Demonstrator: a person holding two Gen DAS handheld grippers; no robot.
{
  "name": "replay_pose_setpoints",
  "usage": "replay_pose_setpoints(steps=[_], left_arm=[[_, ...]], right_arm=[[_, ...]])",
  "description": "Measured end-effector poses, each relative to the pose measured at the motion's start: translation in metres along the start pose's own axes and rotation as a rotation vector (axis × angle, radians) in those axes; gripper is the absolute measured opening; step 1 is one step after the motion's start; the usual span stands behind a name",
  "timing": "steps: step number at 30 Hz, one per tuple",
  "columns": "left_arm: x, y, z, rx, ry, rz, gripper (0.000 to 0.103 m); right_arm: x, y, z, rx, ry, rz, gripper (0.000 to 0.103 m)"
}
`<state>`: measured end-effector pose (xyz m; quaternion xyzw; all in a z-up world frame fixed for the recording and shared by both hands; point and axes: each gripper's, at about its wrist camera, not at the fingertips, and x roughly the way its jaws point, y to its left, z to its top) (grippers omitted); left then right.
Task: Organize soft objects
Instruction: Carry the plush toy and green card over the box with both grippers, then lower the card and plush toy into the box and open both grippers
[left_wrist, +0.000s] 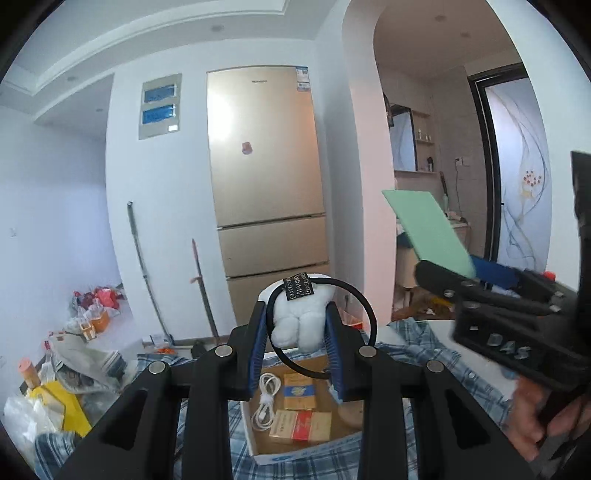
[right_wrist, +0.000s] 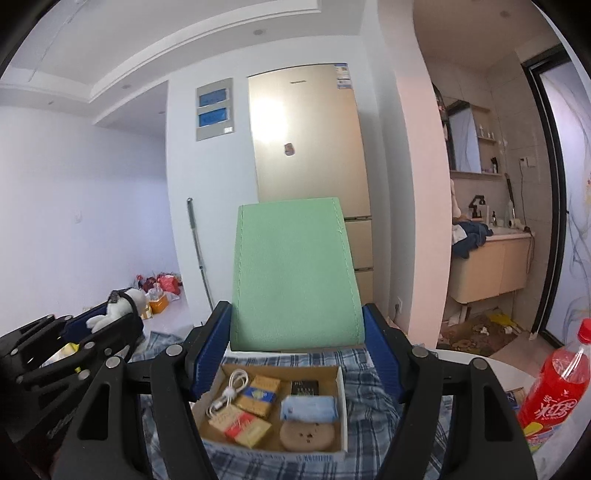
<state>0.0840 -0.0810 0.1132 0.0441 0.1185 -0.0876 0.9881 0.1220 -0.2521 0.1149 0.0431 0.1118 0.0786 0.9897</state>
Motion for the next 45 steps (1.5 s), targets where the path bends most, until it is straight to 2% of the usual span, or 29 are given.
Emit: replay_pose_setpoints(steps=[2, 5, 7, 9, 15, 22, 25, 29, 33, 37, 45], left_arm=[[0.005, 0.002, 0.010, -0.028, 0.016, -0.003, 0.031], [0.017, -0.004, 0.014, 0.033, 0.072, -0.001, 0.031], [0.018, -0.004, 0.011, 0.042, 0.061, 0.011, 0.031], [0.024, 0.001, 0.005, 0.013, 0.070, 0.001, 0.031], [0.067, 0.020, -0.013, -0.050, 0.184, -0.010, 0.031], [0.126, 0.032, -0.045, -0.066, 0.393, -0.039, 0.031], [0.153, 0.037, -0.067, -0.072, 0.513, -0.053, 0.031], [0.175, 0.038, -0.094, -0.064, 0.619, -0.082, 0.031], [0.187, 0.040, -0.107, -0.055, 0.660, -0.074, 0.031], [0.202, 0.049, -0.121, -0.105, 0.713, -0.086, 0.031], [0.215, 0.051, -0.137, -0.124, 0.771, -0.092, 0.031]], right_arm=[[0.006, -0.001, 0.005, 0.021, 0.009, -0.002, 0.069], [0.013, -0.001, 0.003, 0.019, 0.027, -0.010, 0.069], [0.017, -0.001, -0.004, -0.004, 0.034, -0.025, 0.069], [0.021, -0.001, -0.011, -0.006, 0.041, -0.030, 0.069], [0.042, -0.003, -0.031, -0.033, 0.128, -0.026, 0.069], [0.073, 0.003, -0.057, -0.083, 0.259, -0.009, 0.069], [0.090, 0.002, -0.071, -0.076, 0.343, 0.007, 0.069], [0.115, -0.009, -0.090, -0.042, 0.459, 0.020, 0.069], [0.133, -0.015, -0.106, -0.025, 0.550, 0.025, 0.069], [0.144, -0.014, -0.121, -0.028, 0.627, 0.038, 0.069], [0.150, -0.015, -0.129, -0.031, 0.672, 0.035, 0.069]])
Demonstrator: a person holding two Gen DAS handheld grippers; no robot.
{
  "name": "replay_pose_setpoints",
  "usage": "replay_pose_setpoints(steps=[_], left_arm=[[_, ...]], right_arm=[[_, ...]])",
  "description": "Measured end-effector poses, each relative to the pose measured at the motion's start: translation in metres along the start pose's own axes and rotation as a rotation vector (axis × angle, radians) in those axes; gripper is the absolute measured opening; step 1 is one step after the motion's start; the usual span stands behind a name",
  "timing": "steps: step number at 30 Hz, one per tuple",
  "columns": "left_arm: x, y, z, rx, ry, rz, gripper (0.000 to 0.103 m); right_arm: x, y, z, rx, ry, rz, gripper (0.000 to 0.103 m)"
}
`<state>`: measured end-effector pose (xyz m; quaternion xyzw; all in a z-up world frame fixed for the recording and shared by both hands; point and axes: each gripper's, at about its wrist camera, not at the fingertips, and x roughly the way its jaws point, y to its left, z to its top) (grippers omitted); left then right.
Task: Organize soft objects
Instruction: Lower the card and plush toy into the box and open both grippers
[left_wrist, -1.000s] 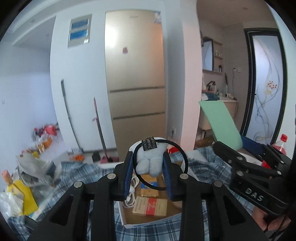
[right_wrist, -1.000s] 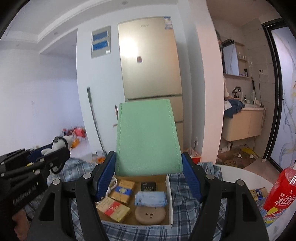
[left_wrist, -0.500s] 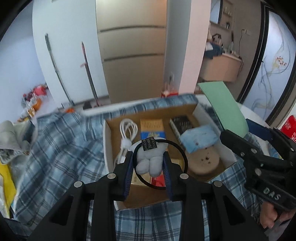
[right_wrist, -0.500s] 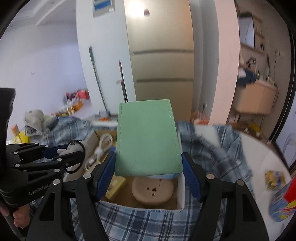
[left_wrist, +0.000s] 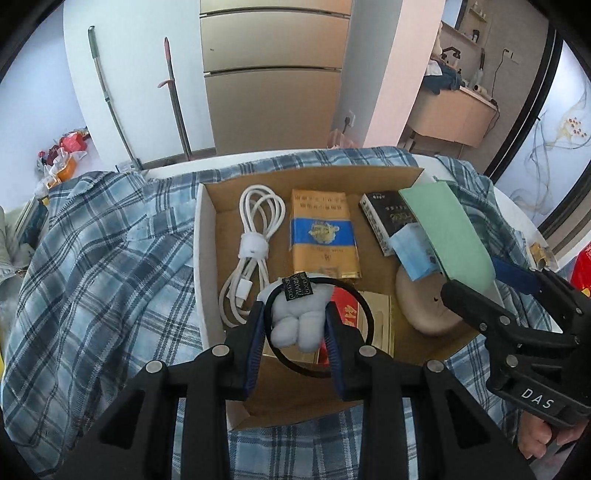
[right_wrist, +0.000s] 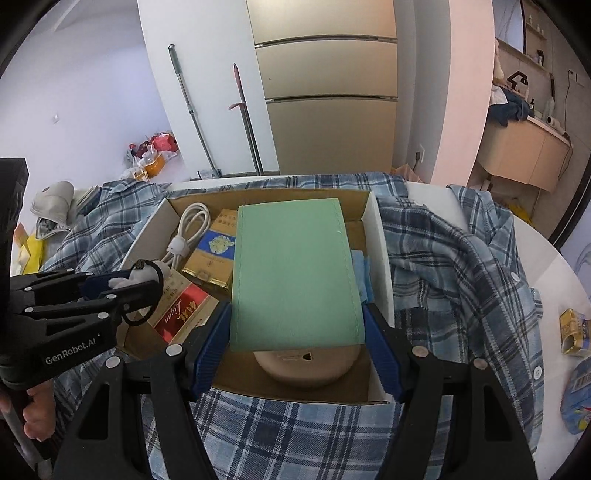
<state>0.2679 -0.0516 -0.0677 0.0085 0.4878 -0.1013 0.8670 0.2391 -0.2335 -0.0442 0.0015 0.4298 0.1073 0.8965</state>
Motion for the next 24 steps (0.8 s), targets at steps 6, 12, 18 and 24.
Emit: replay_pose_setpoints(steps=[6, 12, 18, 24], left_arm=[[0.003, -0.002, -0.001, 0.011, 0.006, 0.009, 0.031], [0.005, 0.001, -0.001, -0.003, 0.023, 0.011, 0.035], [0.001, 0.000, -0.001, 0.005, 0.012, 0.033, 0.050], [-0.007, 0.000, 0.001, 0.018, -0.027, 0.060, 0.059]], right_arm=[[0.008, 0.001, 0.000, 0.008, 0.027, 0.005, 0.069], [0.009, 0.001, 0.000, 0.005, 0.026, -0.004, 0.069], [0.009, 0.002, 0.000, 0.004, 0.022, -0.003, 0.069], [0.001, 0.002, 0.001, -0.005, -0.021, -0.012, 0.072]])
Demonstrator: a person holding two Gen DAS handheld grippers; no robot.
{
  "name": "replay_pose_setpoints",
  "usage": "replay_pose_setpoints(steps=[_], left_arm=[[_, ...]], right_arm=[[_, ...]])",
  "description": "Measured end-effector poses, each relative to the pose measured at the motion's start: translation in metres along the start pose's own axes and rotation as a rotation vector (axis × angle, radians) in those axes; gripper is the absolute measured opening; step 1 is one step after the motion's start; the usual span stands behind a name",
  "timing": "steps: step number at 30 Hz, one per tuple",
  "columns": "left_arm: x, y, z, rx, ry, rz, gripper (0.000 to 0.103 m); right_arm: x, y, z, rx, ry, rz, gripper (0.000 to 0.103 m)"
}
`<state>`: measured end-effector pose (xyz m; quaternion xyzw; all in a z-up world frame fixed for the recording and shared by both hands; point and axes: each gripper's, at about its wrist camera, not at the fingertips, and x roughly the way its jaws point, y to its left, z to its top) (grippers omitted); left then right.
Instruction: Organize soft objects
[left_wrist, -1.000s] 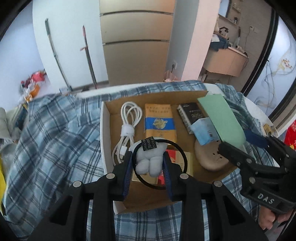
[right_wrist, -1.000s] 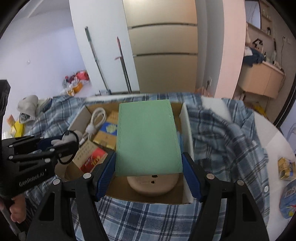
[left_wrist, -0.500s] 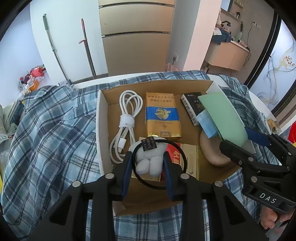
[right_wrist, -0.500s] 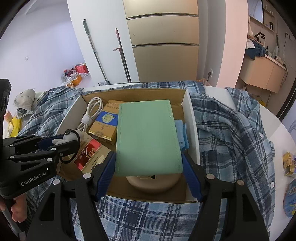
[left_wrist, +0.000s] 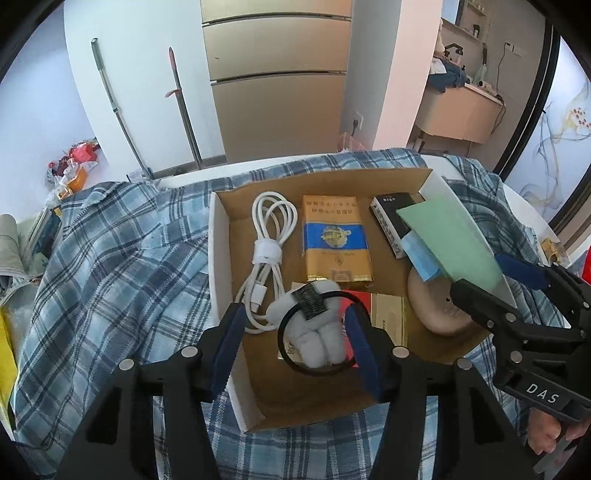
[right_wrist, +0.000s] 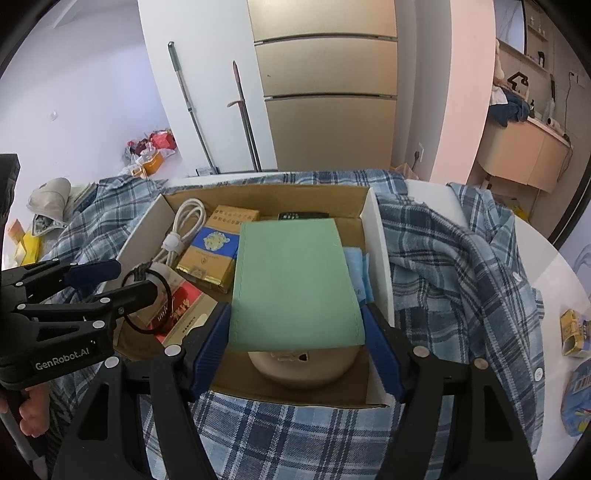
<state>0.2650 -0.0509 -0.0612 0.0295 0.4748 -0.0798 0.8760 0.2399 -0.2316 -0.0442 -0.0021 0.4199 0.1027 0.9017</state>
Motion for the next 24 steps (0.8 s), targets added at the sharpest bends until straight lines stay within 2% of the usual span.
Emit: replay_pose_setpoints(steps=[5, 8, 11, 13, 14, 17, 21, 23, 24], left_arm=[[-0.017, 0.002, 0.003, 0.003, -0.063, -0.016, 0.059], [-0.029, 0.000, 0.003, 0.020, -0.121, -0.027, 0.069], [-0.042, -0.003, 0.004, 0.021, -0.190, -0.029, 0.075], [-0.052, -0.002, 0.004, 0.012, -0.247, -0.036, 0.087], [-0.059, 0.000, 0.003, -0.007, -0.297, -0.042, 0.087], [-0.071, 0.004, 0.002, -0.031, -0.363, -0.031, 0.087], [-0.089, 0.007, -0.003, -0.042, -0.505, -0.008, 0.088], [-0.098, 0.006, -0.007, -0.030, -0.575, 0.010, 0.091], [-0.102, 0.005, -0.009, -0.021, -0.603, 0.016, 0.096]], right_arm=[[-0.011, -0.002, 0.004, 0.000, -0.043, -0.001, 0.077], [-0.018, -0.002, 0.006, -0.004, -0.075, -0.004, 0.082], [-0.027, -0.002, 0.007, -0.012, -0.124, -0.027, 0.083], [-0.034, -0.001, 0.009, -0.025, -0.160, -0.048, 0.084], [-0.038, -0.001, 0.010, -0.032, -0.180, -0.067, 0.087], [-0.050, -0.001, 0.012, -0.058, -0.253, -0.110, 0.097], [-0.061, -0.001, 0.012, -0.087, -0.343, -0.155, 0.101], [-0.065, -0.002, 0.013, -0.090, -0.372, -0.152, 0.102], [-0.067, -0.002, 0.013, -0.088, -0.386, -0.151, 0.102]])
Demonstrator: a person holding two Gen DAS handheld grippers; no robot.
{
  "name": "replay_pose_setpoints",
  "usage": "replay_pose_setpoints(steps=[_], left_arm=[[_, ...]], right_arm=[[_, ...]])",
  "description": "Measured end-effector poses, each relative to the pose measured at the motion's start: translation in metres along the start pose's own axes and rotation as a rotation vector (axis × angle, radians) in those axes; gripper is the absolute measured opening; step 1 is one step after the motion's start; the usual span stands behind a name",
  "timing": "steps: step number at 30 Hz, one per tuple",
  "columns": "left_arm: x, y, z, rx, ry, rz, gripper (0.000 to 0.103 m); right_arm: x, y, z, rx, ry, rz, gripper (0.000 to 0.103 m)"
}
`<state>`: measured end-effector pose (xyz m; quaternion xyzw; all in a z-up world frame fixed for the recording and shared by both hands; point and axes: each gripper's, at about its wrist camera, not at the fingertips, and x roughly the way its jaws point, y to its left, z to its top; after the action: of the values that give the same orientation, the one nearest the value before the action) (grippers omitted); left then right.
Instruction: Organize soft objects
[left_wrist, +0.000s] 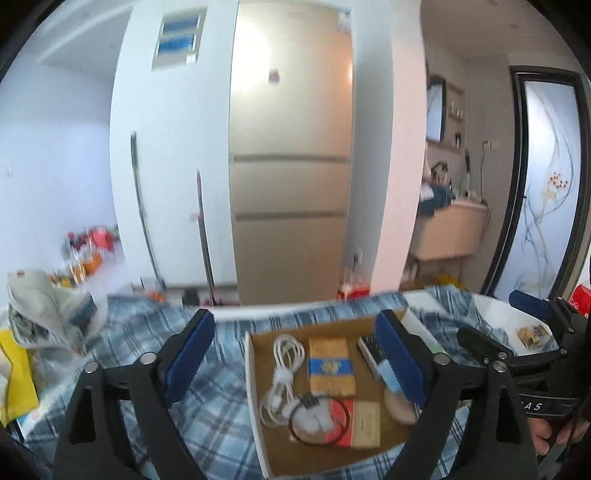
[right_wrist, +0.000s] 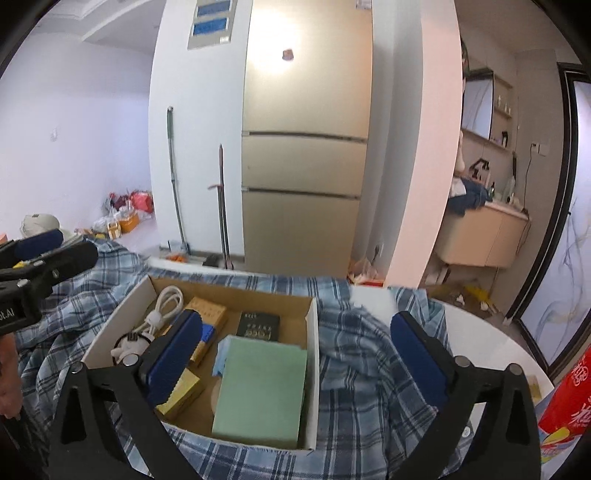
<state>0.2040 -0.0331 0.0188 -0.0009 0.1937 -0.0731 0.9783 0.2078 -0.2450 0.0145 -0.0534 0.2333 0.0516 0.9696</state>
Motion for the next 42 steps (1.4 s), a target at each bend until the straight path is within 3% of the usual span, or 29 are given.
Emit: replay_pose_setpoints(steps=[1, 4, 12, 21, 35, 42], left_arm=[[-0.006, -0.001, 0.000, 0.012, -0.040, 0.007, 0.103], [-0.021, -0.002, 0.002, 0.016, -0.136, 0.025, 0.103], [-0.044, -0.003, 0.016, 0.010, -0.154, 0.041, 0.103], [-0.123, -0.016, 0.025, 0.055, -0.274, 0.051, 0.103], [-0.231, -0.023, 0.014, 0.051, -0.443, 0.002, 0.103], [-0.254, -0.019, 0.006, 0.030, -0.474, 0.004, 0.103]], right_arm=[[-0.002, -0.001, 0.001, 0.003, -0.015, -0.003, 0.102], [-0.011, -0.004, 0.004, 0.012, -0.055, -0.061, 0.102], [-0.045, -0.018, 0.025, 0.052, -0.167, -0.060, 0.102], [-0.106, -0.020, 0.042, 0.076, -0.274, -0.022, 0.102], [-0.193, -0.001, 0.030, 0.064, -0.402, 0.008, 0.102], [-0.211, 0.002, 0.024, 0.067, -0.432, -0.001, 0.102]])
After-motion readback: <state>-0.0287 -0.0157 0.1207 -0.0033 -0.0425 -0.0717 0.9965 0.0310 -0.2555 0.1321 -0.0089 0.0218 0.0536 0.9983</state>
